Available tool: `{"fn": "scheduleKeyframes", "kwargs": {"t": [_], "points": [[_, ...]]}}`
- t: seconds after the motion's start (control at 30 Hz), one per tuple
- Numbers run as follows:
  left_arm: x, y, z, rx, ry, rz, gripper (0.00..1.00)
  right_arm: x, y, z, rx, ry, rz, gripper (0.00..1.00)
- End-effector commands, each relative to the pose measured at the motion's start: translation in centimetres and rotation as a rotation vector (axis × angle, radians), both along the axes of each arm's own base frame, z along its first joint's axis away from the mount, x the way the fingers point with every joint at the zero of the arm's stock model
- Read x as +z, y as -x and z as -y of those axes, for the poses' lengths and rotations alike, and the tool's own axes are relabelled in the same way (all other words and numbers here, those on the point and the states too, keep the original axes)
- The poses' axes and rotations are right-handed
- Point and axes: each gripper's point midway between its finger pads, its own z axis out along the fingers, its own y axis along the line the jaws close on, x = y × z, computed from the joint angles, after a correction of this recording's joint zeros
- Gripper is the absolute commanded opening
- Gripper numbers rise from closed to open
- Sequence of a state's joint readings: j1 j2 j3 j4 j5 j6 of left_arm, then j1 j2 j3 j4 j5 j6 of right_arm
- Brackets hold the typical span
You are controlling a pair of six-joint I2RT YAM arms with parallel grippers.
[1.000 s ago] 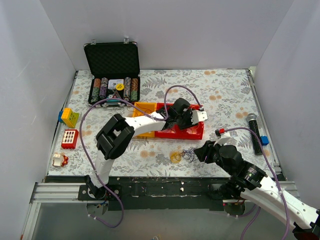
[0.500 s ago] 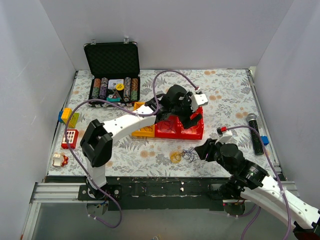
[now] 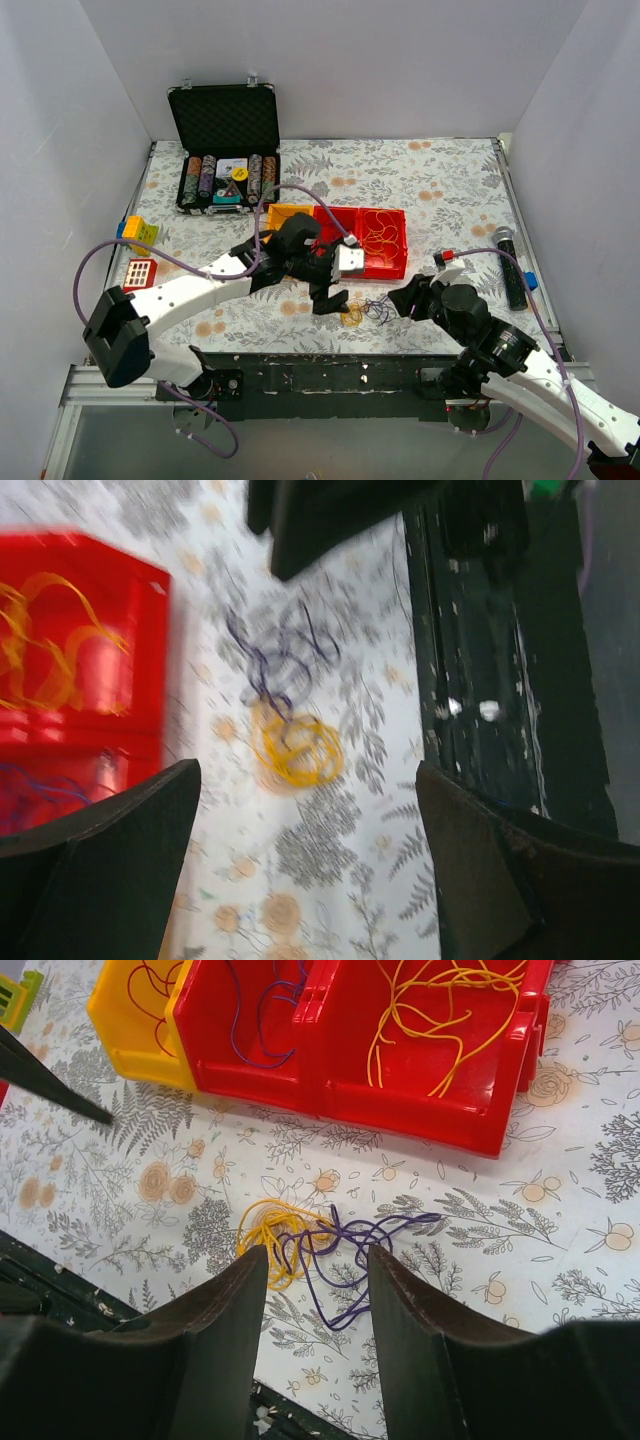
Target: Untangle the cables
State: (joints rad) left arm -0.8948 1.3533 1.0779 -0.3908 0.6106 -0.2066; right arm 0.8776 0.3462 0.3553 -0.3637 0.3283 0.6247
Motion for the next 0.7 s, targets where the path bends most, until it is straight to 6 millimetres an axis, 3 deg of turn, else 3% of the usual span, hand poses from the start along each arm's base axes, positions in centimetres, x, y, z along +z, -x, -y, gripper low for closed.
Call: {"fn": "scheduleKeyframes", "kwargs": {"t": [0.0, 0.1, 0.13, 0.27, 0.47, 0.67], "points": [[-5.5, 1.7, -1.5, -0.033, -0.075, -0.071, 0.80, 0.8, -0.2, -0.9, 0.022, -0.037, 0.028, 0.53], [-7.1, 0.5, -1.2, 0.070, -0.077, -0.097, 0.53, 0.5, -0.2, -1.0, 0.028, -0.029, 0.019, 0.52], [-7.6, 0.0, -1.0, 0.118, -0.081, -0.116, 0.49, 0.6, -0.3, -1.0, 0.027, -0.029, 0.022, 0.52], [-9.0, -1.8, -0.4, 0.288, -0.089, -0.223, 0.47, 0.7, -0.4, -1.1, 0.028, -0.039, 0.038, 0.52], [-11.4, -1.3, 0.4, 0.344, -0.125, -0.397, 0.48, -0.2, -0.4, -1.2, 0.041, -0.020, 0.038, 0.51], [-13.6, -2.4, 0.8, 0.401, -0.151, -0.419, 0.47, -0.4, -0.4, -1.4, 0.056, -0.009, 0.044, 0.50]]}}
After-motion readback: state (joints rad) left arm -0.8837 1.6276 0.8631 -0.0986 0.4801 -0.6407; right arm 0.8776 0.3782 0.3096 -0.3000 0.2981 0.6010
